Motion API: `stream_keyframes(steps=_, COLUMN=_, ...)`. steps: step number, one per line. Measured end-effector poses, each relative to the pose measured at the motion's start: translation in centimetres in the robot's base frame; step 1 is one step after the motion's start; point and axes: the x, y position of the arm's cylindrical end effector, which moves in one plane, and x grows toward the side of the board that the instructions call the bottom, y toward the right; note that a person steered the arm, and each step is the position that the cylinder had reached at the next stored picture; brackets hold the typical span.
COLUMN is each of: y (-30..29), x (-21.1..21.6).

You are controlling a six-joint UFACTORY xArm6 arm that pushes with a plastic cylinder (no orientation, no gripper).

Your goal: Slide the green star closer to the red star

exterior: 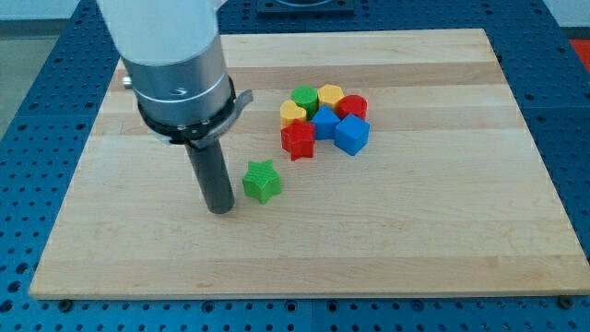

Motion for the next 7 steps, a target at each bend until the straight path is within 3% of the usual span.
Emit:
stream_keyframes(steps=2, y=2.0, x=-2.5)
stream_keyframes(steps=4, y=7.0, x=-2.3)
stream_keyframes(steps=7, y=10.3, x=1.3)
